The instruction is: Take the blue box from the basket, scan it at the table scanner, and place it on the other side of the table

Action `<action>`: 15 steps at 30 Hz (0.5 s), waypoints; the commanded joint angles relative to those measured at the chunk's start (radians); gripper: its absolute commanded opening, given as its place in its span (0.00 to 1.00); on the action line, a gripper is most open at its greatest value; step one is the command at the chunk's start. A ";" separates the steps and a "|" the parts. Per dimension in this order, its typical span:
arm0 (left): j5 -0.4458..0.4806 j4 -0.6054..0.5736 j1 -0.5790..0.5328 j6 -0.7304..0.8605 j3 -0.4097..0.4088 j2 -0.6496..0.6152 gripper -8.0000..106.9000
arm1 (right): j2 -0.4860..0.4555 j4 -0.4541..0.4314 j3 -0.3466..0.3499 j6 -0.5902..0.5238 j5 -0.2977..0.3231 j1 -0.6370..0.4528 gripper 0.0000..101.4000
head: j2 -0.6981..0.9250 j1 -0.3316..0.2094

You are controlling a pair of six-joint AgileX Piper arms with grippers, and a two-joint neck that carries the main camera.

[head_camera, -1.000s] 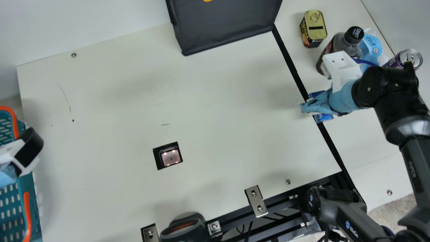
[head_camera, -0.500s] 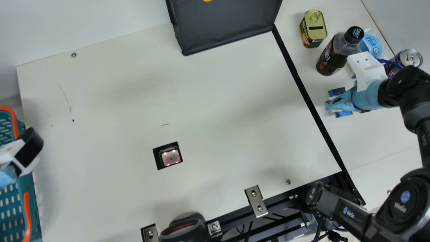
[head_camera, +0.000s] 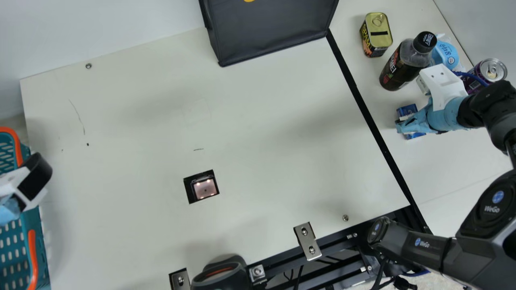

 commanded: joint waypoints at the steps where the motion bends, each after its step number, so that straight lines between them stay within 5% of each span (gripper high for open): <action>1: 0.000 0.000 0.000 0.000 0.000 0.000 0.85 | 0.002 0.005 0.000 -0.002 -0.002 0.001 0.20 | -0.002 -0.027; 15: 0.000 0.000 0.000 0.000 0.000 0.000 0.85 | 0.008 0.006 -0.001 -0.001 -0.002 0.008 0.66 | -0.002 -0.027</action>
